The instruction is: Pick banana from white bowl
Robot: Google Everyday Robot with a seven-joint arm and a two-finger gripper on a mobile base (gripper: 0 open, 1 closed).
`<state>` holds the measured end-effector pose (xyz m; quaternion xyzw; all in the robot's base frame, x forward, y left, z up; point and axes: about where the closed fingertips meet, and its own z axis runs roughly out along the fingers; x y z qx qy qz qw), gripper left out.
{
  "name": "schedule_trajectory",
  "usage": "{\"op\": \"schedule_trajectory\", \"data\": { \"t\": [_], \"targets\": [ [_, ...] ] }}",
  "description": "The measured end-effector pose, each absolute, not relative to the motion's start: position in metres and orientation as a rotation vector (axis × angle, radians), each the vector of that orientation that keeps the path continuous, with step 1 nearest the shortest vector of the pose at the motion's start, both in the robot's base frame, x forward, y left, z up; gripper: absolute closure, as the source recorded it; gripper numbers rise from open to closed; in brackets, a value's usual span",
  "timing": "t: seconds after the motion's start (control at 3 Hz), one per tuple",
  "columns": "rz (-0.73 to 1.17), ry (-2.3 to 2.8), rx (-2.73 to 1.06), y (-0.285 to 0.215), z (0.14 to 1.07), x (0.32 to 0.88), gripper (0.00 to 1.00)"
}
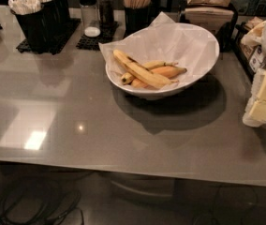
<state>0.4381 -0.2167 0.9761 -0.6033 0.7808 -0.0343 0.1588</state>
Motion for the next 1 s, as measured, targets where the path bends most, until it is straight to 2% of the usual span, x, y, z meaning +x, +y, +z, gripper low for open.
{"op": "schedule_trajectory", "data": {
  "t": [0.67,1.0],
  "targets": [
    [-0.025,2.210,-1.618,-0.207,0.974,0.455,0.00],
    [0.151,2.182,-1.456,-0.178,0.963,0.503,0.00]
  ]
}}
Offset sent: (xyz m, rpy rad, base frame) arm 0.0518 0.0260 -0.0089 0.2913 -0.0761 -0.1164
